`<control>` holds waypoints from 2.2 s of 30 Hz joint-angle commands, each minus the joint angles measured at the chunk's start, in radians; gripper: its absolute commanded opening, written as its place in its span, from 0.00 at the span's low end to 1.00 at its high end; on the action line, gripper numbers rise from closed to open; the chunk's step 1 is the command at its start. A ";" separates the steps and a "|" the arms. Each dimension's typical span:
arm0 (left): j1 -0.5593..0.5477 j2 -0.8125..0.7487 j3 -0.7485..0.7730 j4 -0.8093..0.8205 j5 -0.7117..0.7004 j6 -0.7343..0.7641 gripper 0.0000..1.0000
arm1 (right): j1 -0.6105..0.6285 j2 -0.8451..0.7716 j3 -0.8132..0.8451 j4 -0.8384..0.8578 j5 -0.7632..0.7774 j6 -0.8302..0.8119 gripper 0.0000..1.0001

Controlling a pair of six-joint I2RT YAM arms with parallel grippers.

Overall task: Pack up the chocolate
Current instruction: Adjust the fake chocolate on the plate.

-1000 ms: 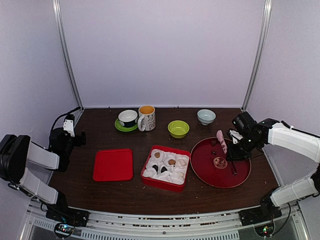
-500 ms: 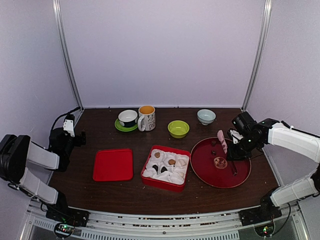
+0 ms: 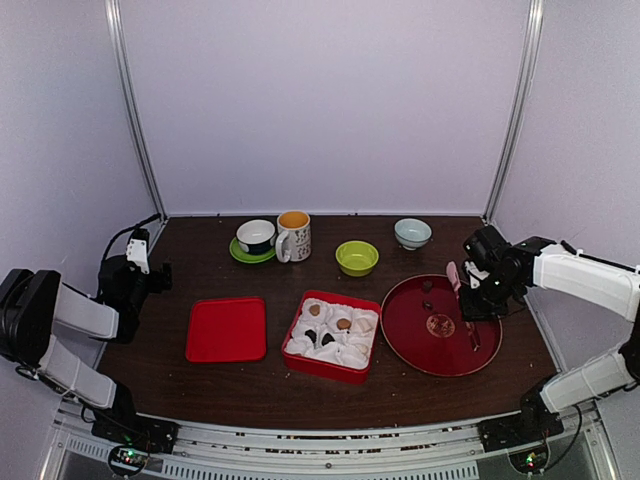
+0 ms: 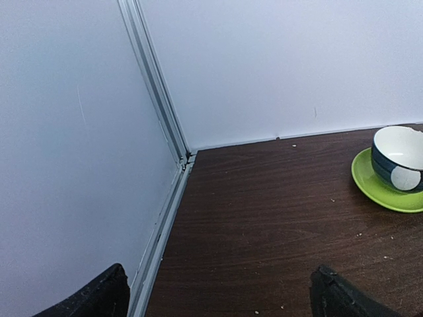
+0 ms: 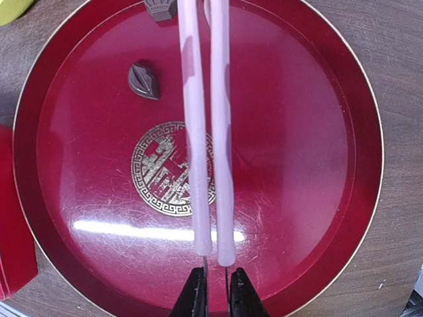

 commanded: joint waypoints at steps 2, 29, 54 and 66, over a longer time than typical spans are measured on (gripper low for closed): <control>0.008 0.006 0.011 0.059 0.008 -0.002 0.98 | -0.007 0.014 0.031 -0.001 0.024 0.006 0.12; 0.010 0.006 0.011 0.059 0.008 -0.003 0.98 | -0.013 0.390 0.243 -0.080 0.062 -0.084 0.11; 0.010 0.006 0.011 0.059 0.008 -0.004 0.98 | 0.143 0.259 0.268 -0.156 -0.053 -0.147 0.30; 0.009 0.006 0.011 0.058 0.008 -0.004 0.98 | 0.213 0.312 0.244 -0.134 -0.019 -0.166 0.31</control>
